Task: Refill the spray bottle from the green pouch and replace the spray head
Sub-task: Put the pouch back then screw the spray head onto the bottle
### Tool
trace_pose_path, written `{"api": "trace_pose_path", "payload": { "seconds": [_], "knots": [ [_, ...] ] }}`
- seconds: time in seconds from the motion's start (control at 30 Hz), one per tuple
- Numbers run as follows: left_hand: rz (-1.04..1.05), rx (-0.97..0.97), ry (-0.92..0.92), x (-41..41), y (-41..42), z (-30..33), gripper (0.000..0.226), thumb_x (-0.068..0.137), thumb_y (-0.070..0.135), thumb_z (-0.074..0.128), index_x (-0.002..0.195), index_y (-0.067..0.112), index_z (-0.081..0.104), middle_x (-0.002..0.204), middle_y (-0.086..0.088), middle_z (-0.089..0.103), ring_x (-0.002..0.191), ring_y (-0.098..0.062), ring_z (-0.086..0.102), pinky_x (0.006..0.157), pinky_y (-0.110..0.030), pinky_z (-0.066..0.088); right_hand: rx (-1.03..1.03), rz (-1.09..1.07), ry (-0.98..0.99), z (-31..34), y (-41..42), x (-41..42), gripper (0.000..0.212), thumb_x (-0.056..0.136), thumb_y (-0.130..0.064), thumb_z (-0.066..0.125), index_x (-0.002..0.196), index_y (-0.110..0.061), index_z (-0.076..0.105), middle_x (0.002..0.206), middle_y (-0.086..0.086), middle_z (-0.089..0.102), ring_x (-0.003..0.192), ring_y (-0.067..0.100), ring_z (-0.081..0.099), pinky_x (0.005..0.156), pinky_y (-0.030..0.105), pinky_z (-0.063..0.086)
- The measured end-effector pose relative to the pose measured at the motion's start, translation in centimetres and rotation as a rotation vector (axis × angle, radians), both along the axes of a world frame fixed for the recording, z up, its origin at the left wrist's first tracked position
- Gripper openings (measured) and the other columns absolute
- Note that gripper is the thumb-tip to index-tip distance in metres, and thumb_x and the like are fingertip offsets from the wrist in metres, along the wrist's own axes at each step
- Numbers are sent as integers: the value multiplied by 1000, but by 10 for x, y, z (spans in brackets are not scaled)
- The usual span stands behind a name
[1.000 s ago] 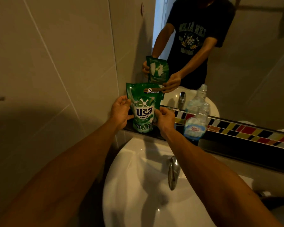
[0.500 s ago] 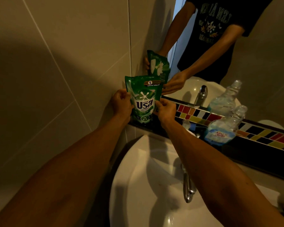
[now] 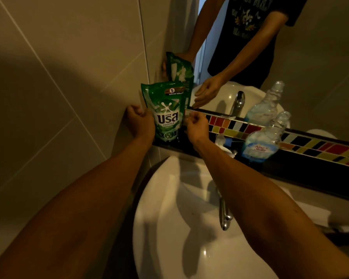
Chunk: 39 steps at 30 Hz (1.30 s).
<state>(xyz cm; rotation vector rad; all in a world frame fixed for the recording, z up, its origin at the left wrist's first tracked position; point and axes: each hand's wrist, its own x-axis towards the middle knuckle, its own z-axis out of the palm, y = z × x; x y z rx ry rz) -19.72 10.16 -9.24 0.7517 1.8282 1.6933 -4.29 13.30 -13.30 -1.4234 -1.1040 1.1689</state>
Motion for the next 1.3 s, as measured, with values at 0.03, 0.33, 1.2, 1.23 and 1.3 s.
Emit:
{"api": "trace_pose_path", "payload": {
  "seconds": [0.03,0.33,1.2,1.23,1.3],
  "knots": [
    [8,-17,24,4,-6,0,26,84,10,63,106,16,51,103,-5,59,90,-22,62,77,-35,56,9,-7,-45,-1,-8,7,18,102,-7,59,118,-15,61,114,7,71,109,27,68,98,43,57],
    [-348,-184,163,68,-56,-34,13,89,18,66,101,14,62,92,-3,65,96,-29,66,84,-37,56,47,-127,-206,-18,-91,85,32,105,-13,57,137,-13,57,118,3,64,97,13,64,81,26,56],
    [-746,-313,565,198,5,-86,58,92,34,66,144,14,49,137,-12,59,123,-32,58,99,-44,51,208,-124,-196,25,-84,251,76,92,-26,79,157,-24,40,149,-2,52,121,-2,52,93,21,53],
    [-739,-317,570,199,7,-90,56,92,33,67,142,14,51,135,-13,60,121,-32,59,98,-43,51,212,-103,-205,24,-80,251,75,91,-26,79,157,-23,42,150,-2,53,121,-4,53,88,13,51],
    [-729,-332,597,202,12,-99,50,89,35,69,132,13,58,125,-12,65,113,-31,62,92,-43,53,196,-70,-212,21,-75,252,72,92,-25,79,155,-20,45,149,1,56,126,4,56,79,8,52]
  ]
}}
